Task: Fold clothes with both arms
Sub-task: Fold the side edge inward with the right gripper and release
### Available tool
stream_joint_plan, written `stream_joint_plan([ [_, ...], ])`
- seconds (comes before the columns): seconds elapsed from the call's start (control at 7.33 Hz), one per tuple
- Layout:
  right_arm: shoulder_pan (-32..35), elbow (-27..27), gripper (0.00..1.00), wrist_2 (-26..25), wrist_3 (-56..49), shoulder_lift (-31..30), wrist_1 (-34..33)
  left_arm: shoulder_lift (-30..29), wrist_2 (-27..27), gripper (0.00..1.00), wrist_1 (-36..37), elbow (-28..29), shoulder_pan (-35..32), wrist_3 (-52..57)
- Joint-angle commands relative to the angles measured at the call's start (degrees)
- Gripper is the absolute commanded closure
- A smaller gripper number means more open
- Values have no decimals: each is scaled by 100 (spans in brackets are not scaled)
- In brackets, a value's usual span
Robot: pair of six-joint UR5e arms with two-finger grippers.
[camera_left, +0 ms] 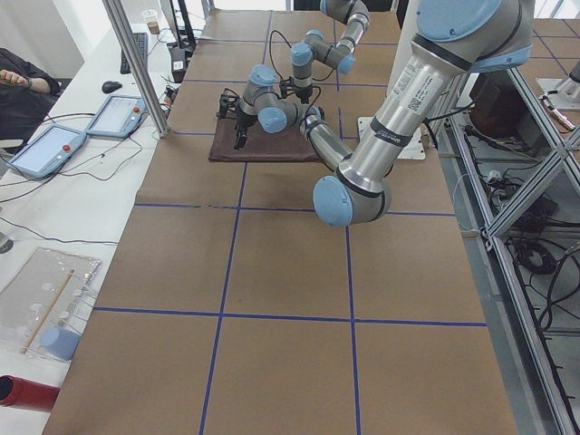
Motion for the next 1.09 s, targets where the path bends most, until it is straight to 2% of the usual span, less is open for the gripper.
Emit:
stream_joint_plan([
  [0.0, -77, -9, 0, 12, 0, -76, -204, 0, 0, 0, 9, -2, -7, -7],
  [0.95, 142, 96, 0, 21, -236, -270, -580, -9, 0, 0, 0, -11, 2, -33],
])
